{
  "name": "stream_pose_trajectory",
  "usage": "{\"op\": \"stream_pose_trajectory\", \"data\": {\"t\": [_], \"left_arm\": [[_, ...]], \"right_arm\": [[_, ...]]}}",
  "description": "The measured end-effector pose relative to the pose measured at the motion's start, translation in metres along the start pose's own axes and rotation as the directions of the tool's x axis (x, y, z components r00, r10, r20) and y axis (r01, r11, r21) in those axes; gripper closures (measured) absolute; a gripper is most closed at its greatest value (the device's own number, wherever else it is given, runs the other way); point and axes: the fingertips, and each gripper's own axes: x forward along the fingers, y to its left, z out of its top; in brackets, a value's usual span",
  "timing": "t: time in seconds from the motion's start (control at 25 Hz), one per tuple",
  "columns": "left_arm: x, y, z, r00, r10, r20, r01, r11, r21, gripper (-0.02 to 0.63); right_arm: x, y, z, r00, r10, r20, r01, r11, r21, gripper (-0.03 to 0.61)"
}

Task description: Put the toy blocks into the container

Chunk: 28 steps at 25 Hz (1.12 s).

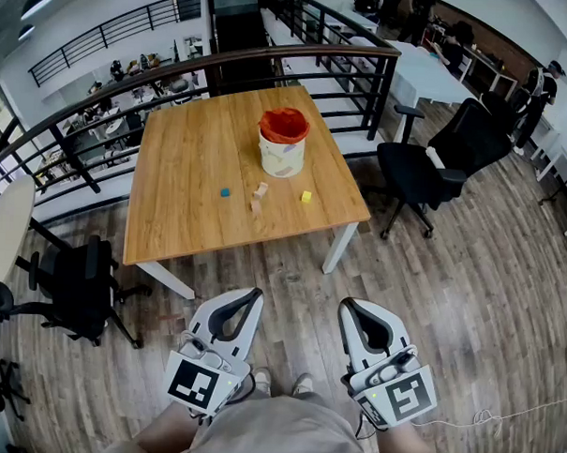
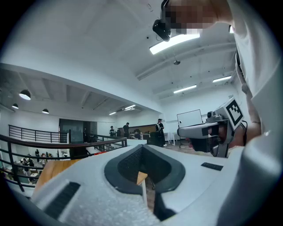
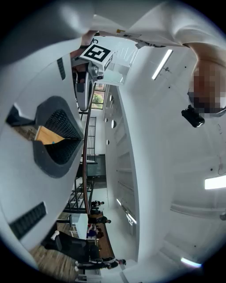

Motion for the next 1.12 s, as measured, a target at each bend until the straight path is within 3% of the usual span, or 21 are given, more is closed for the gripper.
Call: {"op": "stream_pose_trajectory", "data": {"t": [0.56,0.72,0.96,1.12], "left_arm": [[-0.003,0.003,-0.004,1.000,-0.003,-0.019,0.003,1.000,-0.013,0.600],[-0.004,0.004,-0.005,1.000,-0.004,0.007,0.004,1.000,0.004,0.600],[0.001,-0.006,-0.010,0.999,0.004,-0.031,-0.005,1.000,-0.020,0.600],[0.005,-0.013,-0.012,1.000,0.015,-0.022,-0.015,1.000,0.012,0.600]], "right_arm": [[0.003,0.001,0.001,1.000,0.006,0.000,-0.007,1.000,0.026,0.555],[0.001,0.004,-0.001,1.000,0.018,-0.009,-0.018,1.000,0.023,0.555],[-0.004,-0.002,-0.004,0.999,0.036,-0.014,-0.036,0.999,0.019,0.555],[-0.012,-0.010,-0.005,0.999,0.041,-0.007,-0.041,0.999,0.020,0.555]]}}
